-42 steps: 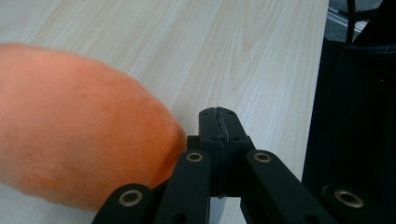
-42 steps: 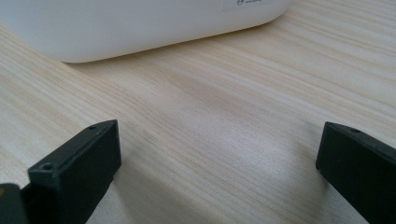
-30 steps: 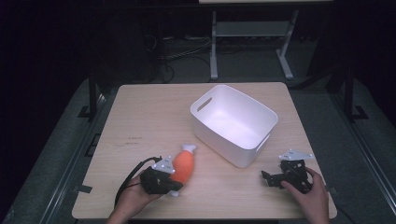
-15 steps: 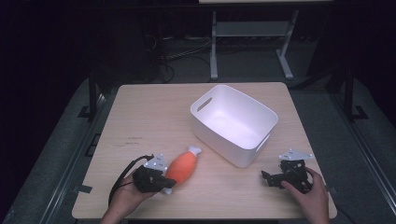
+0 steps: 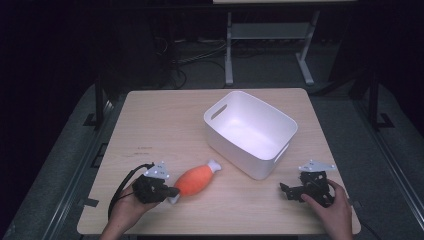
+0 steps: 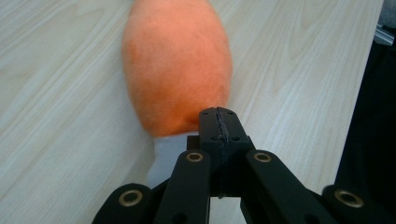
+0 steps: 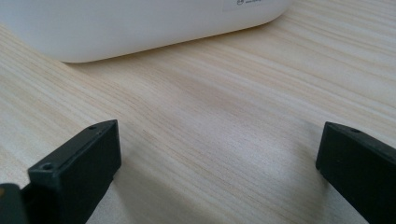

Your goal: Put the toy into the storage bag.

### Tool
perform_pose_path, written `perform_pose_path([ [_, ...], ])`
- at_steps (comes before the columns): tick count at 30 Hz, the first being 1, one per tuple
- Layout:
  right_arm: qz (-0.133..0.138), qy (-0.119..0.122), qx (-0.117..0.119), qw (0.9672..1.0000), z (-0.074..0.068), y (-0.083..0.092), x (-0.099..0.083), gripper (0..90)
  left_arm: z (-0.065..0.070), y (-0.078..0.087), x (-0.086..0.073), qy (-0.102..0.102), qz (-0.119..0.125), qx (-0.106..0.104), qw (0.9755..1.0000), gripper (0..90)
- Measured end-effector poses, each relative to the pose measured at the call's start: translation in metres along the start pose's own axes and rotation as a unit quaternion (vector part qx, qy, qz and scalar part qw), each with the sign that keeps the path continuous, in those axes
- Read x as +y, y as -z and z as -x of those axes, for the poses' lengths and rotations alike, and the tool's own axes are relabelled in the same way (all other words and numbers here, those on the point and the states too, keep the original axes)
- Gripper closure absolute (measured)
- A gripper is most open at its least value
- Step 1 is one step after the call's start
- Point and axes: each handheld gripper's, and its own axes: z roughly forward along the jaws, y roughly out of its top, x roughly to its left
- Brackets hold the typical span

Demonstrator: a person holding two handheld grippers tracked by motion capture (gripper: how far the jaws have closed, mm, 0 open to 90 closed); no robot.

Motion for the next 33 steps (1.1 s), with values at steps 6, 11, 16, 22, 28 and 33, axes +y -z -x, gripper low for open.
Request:
perform_pose_path([
  [6,0.000,0.000,0.000,1.0000,0.000,0.000,0.000,0.0,-0.003,0.005,-0.001,0.001,0.001,0.005,1.0000,89.8],
  [11,0.000,0.000,0.000,1.0000,0.000,0.000,0.000,0.0,-0.002,0.013,0.001,0.004,0.010,0.004,0.9999,89.6],
  [16,0.000,0.000,0.000,1.0000,0.000,0.000,0.000,0.0,-0.005,0.021,0.007,0.011,0.012,0.015,0.9998,70.8],
  [22,0.000,0.000,0.000,1.0000,0.000,0.000,0.000,0.0,-0.007,0.019,0.015,0.025,0.004,0.026,0.9994,43.8],
  [28,0.000,0.000,0.000,1.0000,0.000,0.000,0.000,0.0,-0.007,0.014,0.025,0.027,0.000,0.038,0.9989,31.6],
  [33,0.000,0.000,0.000,1.0000,0.000,0.000,0.000,0.0,-0.007,0.009,0.034,0.026,-0.007,0.046,0.9986,17.2],
])
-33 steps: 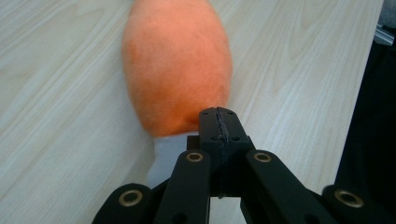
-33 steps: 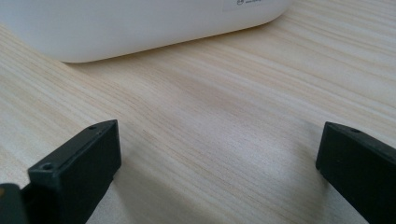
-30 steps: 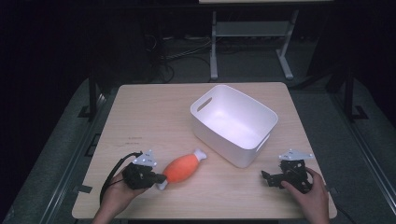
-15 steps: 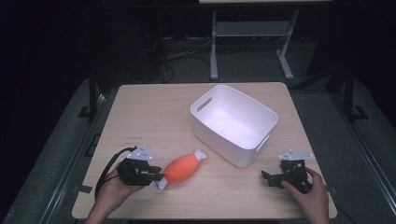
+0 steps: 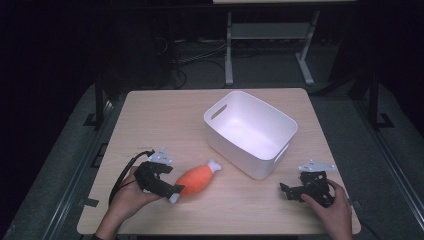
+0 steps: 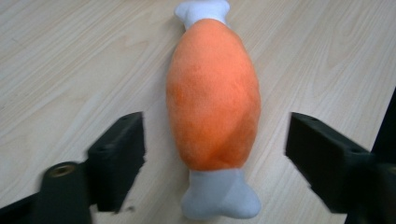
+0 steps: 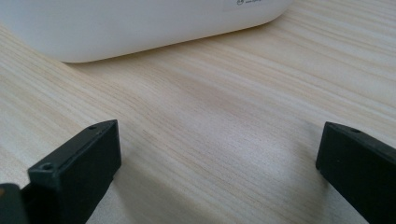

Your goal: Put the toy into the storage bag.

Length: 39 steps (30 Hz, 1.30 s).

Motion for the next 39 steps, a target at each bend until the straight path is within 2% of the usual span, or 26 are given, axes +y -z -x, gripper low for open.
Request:
perform_pose_path([
  [4,0.000,0.000,0.000,1.0000,0.000,0.000,0.000,0.0,0.001,-0.006,0.007,-0.001,-0.007,0.008,0.9999,12.5],
  [17,0.000,0.000,0.000,1.0000,0.000,0.000,0.000,0.0,0.003,-0.023,0.022,-0.011,-0.016,-0.001,0.9998,12.5],
  [28,0.000,0.000,0.000,1.0000,0.000,0.000,0.000,0.0,0.004,-0.042,0.033,-0.024,-0.032,0.004,0.9992,12.5],
  [39,0.000,0.000,0.000,1.0000,0.000,0.000,0.000,0.0,0.005,-0.058,0.037,-0.033,-0.049,0.008,0.9982,12.5],
])
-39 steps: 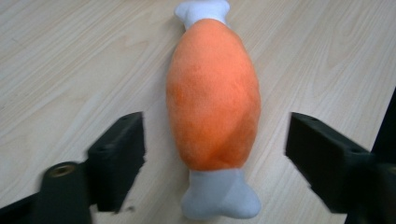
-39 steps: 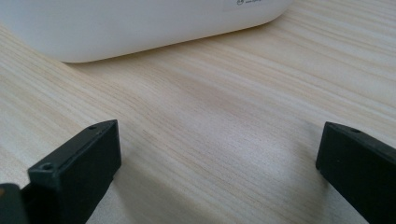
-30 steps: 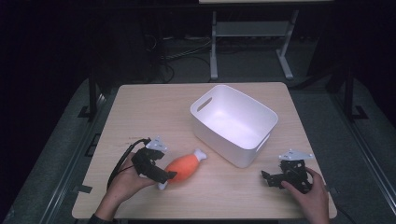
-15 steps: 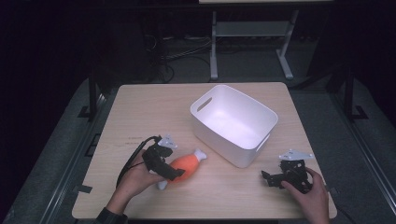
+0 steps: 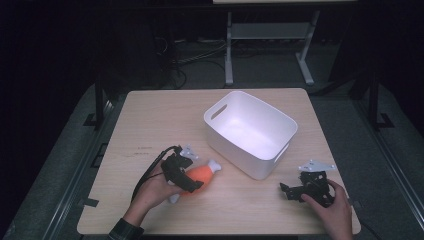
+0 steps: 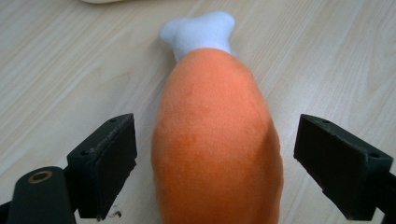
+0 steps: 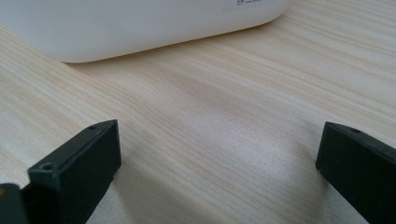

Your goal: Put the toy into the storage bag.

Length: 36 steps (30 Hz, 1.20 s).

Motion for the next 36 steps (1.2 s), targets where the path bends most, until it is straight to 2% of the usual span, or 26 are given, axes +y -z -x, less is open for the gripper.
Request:
perform_pose_path([
  [5,0.000,0.000,0.000,1.0000,0.000,0.000,0.000,0.0,0.001,-0.011,-0.001,-0.007,-0.015,0.004,0.9999,12.5],
  [21,0.000,0.000,0.000,1.0000,0.000,0.000,0.000,0.0,0.006,-0.026,-0.003,-0.023,-0.047,0.013,0.9985,12.7],
  [36,0.000,0.000,0.000,1.0000,0.000,0.000,0.000,0.0,0.005,-0.025,-0.004,-0.024,-0.045,0.009,0.9986,18.5],
])
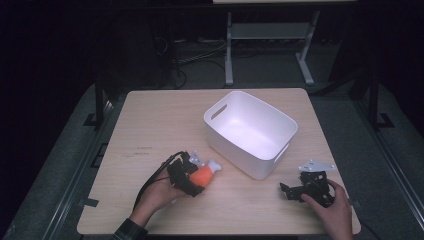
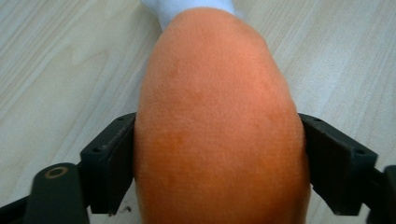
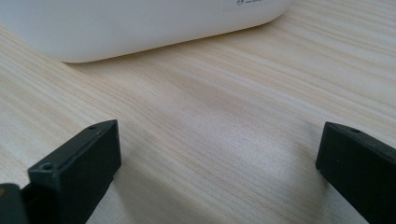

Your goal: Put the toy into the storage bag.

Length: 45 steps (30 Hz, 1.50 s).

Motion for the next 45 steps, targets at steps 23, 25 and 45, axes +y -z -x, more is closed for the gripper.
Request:
perform_pose_path([
  [23,0.000,0.000,0.000,1.0000,0.000,0.000,0.000,0.0,-0.005,0.011,-0.009,-0.005,0.013,-0.022,0.9997,25.4],
  [25,0.000,0.000,0.000,1.0000,0.000,0.000,0.000,0.0,-0.005,0.013,-0.011,-0.004,0.018,-0.024,0.9995,25.4],
  [45,0.000,0.000,0.000,1.0000,0.000,0.000,0.000,0.0,-0.014,0.035,-0.018,-0.008,0.040,-0.023,0.9989,25.4],
])
